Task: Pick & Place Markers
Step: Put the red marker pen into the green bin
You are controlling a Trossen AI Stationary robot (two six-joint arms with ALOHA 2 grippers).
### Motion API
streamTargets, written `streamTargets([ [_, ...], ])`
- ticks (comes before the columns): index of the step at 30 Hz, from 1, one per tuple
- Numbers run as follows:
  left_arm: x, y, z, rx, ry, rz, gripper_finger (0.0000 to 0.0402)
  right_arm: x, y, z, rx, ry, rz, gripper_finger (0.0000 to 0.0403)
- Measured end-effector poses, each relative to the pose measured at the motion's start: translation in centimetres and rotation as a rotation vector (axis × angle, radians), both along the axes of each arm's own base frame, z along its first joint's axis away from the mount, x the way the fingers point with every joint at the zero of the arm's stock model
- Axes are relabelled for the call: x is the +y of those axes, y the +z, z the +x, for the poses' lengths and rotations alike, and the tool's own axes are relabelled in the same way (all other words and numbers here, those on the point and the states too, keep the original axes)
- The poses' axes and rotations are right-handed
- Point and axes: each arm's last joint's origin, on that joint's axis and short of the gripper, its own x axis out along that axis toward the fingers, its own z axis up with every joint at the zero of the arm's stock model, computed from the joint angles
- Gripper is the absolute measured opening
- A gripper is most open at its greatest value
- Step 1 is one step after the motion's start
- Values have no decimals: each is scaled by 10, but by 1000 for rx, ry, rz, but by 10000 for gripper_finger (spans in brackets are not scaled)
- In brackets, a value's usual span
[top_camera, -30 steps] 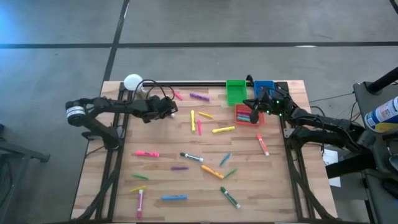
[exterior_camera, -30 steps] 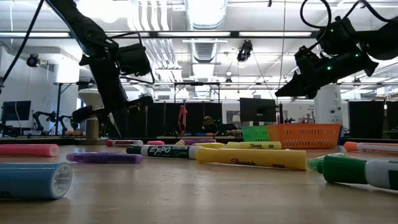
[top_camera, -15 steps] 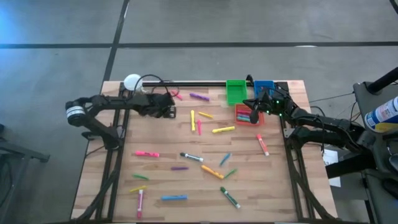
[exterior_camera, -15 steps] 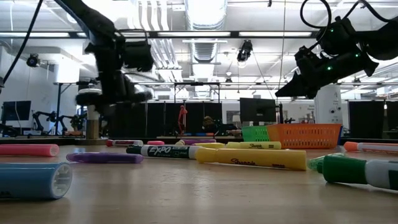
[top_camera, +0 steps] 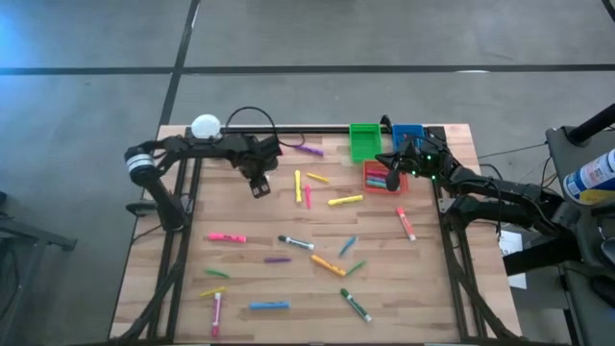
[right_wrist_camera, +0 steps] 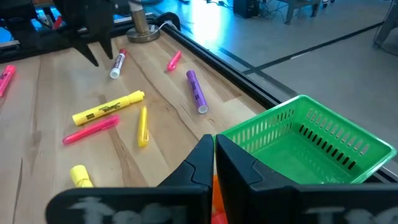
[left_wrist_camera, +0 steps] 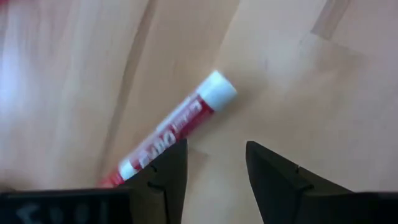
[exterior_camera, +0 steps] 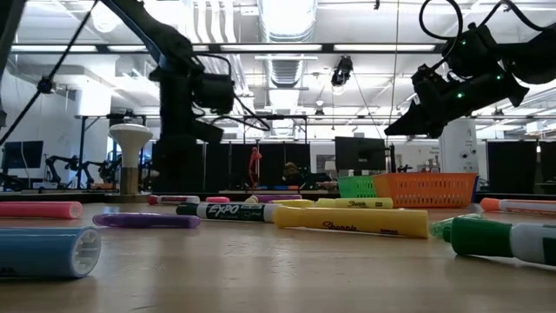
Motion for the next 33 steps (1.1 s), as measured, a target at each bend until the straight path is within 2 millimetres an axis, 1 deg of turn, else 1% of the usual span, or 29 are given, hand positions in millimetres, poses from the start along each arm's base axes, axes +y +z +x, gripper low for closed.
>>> streamTargets([
  [3,3,-3,10,46,-104,51,157,0,0,0,0,0,0,13],
  [6,6,-2,17,81,-189,99,157,0,0,0,-2,-1,1,13],
  [9,7,-2,21,64,-223,79,157,0,0,0,-3,-1,0,13],
  [13,5,-16,20,69,-248,-13,157,0,0,0,-5,-1,-2,13],
  [15,5,-25,20,94,-252,-39,156,0,1,0,-6,-1,-3,13],
  [19,5,-37,20,133,-253,-70,151,0,1,0,-6,0,-3,13],
  [22,4,-36,19,140,-252,-71,134,0,1,0,-6,-1,-3,13],
  [29,2,-27,15,185,-274,-57,70,0,1,0,-6,0,-7,13],
  [33,-2,-23,17,269,-355,15,57,0,1,0,-7,-1,-7,13],
])
